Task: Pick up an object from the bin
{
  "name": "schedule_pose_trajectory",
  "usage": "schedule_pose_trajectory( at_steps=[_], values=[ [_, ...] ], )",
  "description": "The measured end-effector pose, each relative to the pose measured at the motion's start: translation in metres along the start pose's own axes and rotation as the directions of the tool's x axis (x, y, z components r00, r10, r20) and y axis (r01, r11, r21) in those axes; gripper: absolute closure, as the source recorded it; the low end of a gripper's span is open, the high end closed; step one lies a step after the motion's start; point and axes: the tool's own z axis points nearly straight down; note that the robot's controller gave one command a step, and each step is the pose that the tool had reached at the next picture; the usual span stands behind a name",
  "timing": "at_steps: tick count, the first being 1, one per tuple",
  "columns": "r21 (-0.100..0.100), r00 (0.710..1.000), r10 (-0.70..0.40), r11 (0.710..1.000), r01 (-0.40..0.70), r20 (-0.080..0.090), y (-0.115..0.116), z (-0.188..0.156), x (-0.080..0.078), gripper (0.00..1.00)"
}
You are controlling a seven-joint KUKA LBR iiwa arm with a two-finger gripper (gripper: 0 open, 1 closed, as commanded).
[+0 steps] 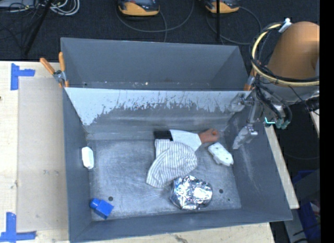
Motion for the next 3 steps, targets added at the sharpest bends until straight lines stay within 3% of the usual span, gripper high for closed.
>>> schedule_pose_trajectory(
  at_steps=[1,2,3],
  values=[
    [0.001,1.0,-0.003,1.0,0.003,0.008,0.001,-0.005,-0.002,0.0],
    [-0.001,0.992,0.122,0.993,-0.122,0.009,-0.011,0.049,0.003,0.0],
    [0.001,0.999,-0.041,0.999,0.041,0.007,-0.021,0.07,-0.004,0.0]
  ],
)
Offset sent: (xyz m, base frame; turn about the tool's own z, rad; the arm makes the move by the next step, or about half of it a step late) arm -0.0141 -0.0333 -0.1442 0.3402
